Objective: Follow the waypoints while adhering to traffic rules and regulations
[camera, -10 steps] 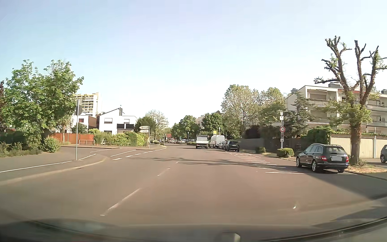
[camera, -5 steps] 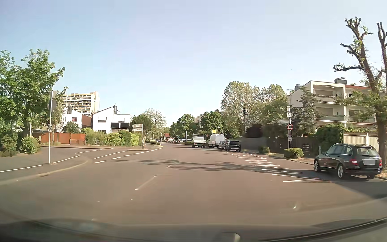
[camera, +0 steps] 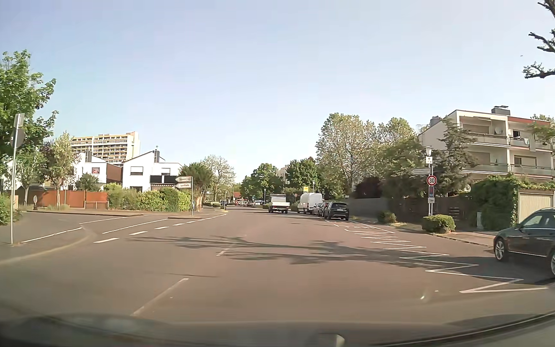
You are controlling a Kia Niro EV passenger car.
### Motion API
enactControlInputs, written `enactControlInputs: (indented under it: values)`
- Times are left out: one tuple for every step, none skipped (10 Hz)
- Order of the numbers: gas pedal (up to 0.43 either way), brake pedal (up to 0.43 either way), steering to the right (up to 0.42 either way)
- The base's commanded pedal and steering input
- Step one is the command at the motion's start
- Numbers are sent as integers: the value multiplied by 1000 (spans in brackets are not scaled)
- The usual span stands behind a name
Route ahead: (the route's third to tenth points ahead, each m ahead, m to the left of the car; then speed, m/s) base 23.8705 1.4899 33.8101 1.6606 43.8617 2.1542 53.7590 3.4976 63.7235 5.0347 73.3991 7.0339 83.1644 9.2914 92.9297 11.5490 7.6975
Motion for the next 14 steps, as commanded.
enactControlInputs:
  values:
    - [311,30,5]
    - [311,30,4]
    - [311,30,3]
    - [311,30,2]
    - [299,30,0]
    - [287,30,0]
    - [280,30,0]
    - [260,24,0]
    - [248,30,0]
    - [240,24,0]
    - [228,30,-1]
    - [209,30,-2]
    - [197,30,-5]
    - [197,30,-5]
